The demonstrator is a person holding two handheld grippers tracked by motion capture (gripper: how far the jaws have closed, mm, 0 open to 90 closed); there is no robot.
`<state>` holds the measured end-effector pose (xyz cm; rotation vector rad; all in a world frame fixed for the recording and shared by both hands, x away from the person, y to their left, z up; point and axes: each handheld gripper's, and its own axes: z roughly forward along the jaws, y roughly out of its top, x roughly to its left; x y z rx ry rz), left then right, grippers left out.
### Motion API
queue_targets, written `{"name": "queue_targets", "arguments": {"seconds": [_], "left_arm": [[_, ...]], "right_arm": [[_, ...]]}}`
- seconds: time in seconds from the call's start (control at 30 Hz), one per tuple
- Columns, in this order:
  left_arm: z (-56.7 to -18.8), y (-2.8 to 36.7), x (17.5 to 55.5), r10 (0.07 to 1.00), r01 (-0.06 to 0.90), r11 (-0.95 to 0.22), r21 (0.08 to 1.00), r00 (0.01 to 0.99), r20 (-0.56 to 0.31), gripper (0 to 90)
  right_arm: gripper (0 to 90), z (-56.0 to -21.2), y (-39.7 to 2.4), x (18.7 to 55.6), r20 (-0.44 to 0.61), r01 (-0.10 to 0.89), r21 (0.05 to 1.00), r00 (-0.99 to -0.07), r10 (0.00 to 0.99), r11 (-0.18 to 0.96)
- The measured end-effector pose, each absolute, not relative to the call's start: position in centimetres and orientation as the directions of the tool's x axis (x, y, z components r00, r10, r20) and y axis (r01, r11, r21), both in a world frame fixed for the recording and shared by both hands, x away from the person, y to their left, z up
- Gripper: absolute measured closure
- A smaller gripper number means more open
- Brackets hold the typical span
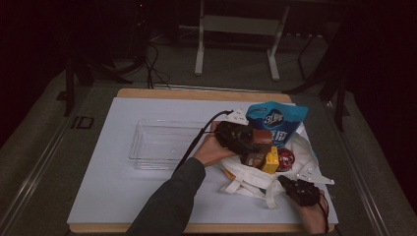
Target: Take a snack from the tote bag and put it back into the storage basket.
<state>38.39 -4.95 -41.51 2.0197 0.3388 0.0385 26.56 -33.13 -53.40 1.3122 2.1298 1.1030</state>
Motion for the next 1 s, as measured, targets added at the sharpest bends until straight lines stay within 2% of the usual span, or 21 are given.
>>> {"name": "queue_targets", "arguments": {"seconds": [0.37, 0.43, 0.53, 0.77, 1.0], "left_arm": [[-42.1, -6.3, 38.4, 0.238, 0.212, -0.427, 0.879, 0.964, -0.116, 18.0], [-42.2, -6.4, 38.4, 0.226, 0.210, -0.415, 0.885, 0.966, -0.123, 20.9], [-42.3, -6.6, 38.2, 0.239, 0.206, -0.387, 0.898, 0.964, -0.118, 30.3], [-42.9, -6.4, 38.0, 0.241, 0.230, -0.306, 0.924, 0.958, -0.158, 30.7], [-42.9, -6.6, 37.1, 0.255, 0.180, -0.303, 0.936, 0.962, -0.102, 35.3]], "right_arm": [[83.2, -53.4, -33.1, 26.5, 0.066, 0.557, 0.793, -0.480, 0.875, 0.245], [83.2, -53.4, -33.1, 26.5, 0.066, 0.557, 0.793, -0.480, 0.875, 0.246], [83.2, -53.4, -33.2, 26.5, 0.067, 0.558, 0.793, -0.480, 0.875, 0.245], [83.2, -53.4, -33.2, 26.6, 0.075, 0.559, 0.794, -0.481, 0.873, 0.239], [83.2, -53.4, -33.3, 26.6, 0.079, 0.560, 0.794, -0.481, 0.873, 0.237]]}}
